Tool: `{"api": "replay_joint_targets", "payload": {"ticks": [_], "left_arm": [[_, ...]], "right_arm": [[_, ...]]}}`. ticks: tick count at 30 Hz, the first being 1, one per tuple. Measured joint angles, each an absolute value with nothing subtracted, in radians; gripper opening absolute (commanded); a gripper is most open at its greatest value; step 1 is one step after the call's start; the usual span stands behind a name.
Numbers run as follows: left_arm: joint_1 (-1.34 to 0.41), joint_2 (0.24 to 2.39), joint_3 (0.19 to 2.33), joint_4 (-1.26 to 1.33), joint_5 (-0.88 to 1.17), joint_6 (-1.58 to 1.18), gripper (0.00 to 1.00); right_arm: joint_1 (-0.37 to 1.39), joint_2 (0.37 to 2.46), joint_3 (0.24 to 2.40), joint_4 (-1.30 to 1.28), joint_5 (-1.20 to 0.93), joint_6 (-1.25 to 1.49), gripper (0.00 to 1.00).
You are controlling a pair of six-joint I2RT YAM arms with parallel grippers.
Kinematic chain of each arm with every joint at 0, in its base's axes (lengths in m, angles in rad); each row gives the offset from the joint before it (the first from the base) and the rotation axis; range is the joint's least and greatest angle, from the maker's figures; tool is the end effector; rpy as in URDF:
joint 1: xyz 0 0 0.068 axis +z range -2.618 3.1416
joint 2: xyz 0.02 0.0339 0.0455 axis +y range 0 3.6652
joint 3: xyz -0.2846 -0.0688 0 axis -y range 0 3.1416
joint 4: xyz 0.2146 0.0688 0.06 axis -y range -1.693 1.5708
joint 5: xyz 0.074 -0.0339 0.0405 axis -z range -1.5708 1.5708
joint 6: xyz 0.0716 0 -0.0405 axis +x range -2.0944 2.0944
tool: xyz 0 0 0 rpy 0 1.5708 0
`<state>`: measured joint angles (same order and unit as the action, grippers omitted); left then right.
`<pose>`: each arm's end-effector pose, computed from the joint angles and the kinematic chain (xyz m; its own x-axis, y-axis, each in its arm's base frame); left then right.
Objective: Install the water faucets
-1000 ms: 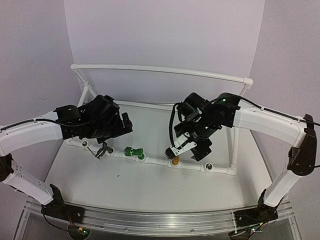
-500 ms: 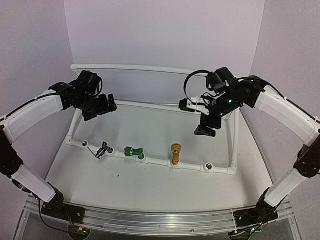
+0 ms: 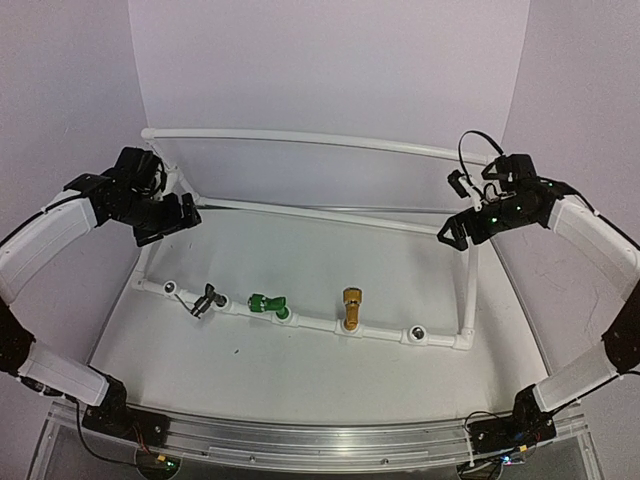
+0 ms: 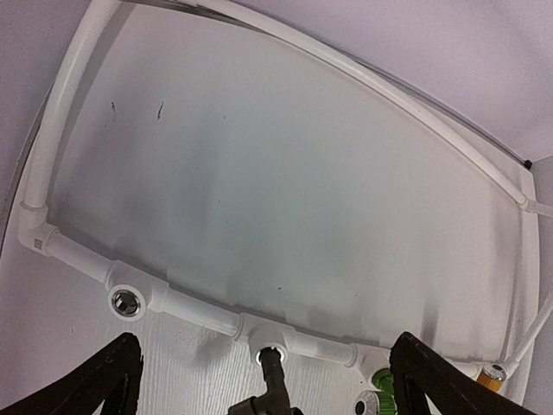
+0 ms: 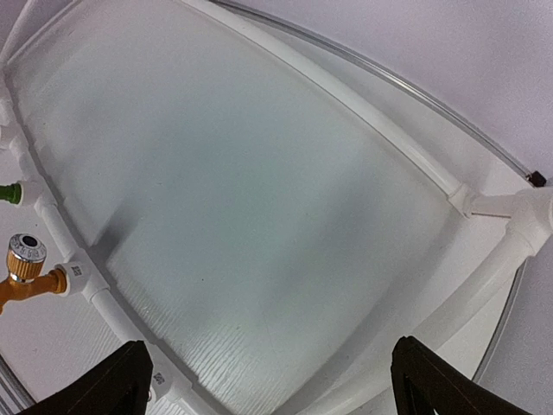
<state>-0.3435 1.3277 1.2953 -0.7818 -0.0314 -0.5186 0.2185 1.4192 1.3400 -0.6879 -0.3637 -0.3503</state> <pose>0.2530 -0.0881 0.3369 -0.7515 -0.2574 -0.6075 -0.0646 0.9451 -0.3204 0.2846 0.0893 0.3399 -0.4811 -0.4354 -0.7609 -0.6576 0.7532 -0.0152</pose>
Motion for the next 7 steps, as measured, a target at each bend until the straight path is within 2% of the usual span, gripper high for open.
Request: {"api": "replay_joint_targets", "payload": {"ticks": [7], "left_arm": [[-0.344,1.284,1.244,-0.791,-0.030,-0.520,1.00]], "right_arm": [[0.205,1.282,1.199,-0.580,-0.390,-0.238,0.98]]}}
